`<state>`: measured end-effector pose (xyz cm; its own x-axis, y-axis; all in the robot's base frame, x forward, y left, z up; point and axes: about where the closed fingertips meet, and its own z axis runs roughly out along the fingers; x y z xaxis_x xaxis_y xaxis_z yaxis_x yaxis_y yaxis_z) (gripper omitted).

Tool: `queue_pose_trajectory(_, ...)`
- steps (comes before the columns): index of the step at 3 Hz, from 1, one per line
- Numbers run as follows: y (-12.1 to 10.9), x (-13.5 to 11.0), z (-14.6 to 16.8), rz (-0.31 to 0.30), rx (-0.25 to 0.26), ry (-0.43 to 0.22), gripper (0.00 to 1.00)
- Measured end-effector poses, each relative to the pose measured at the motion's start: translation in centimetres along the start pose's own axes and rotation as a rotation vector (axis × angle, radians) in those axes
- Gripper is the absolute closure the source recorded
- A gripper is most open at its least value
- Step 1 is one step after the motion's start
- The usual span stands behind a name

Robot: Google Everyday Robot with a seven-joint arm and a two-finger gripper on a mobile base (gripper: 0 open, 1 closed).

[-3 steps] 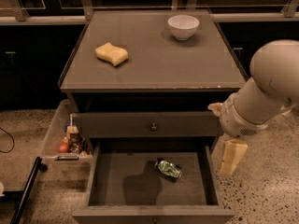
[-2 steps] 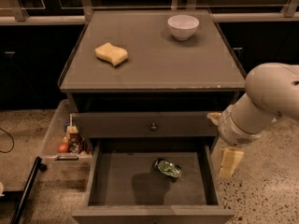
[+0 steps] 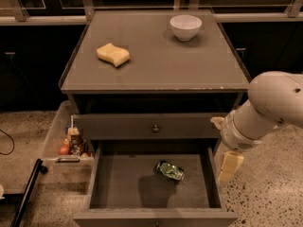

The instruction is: Pick green can from middle drawer and place on counter

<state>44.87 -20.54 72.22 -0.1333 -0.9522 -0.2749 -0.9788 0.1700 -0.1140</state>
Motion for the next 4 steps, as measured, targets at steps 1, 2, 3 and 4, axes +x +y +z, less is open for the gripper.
queue_pose_trajectory(1, -0.3, 1.1, 3.6, 0.063, 0.001, -0.033, 0.00)
queue_pose_trajectory(2, -1.1, 1.7, 9.1, 0.110, 0.004, -0.101, 0.00)
queue_pose_trajectory(3, -0.9, 1.4, 14.1, 0.112, 0.015, -0.127, 0.00)
queue_pose_trajectory(4, -0.6, 1.3, 18.6, 0.100, 0.026, -0.144, 0.00)
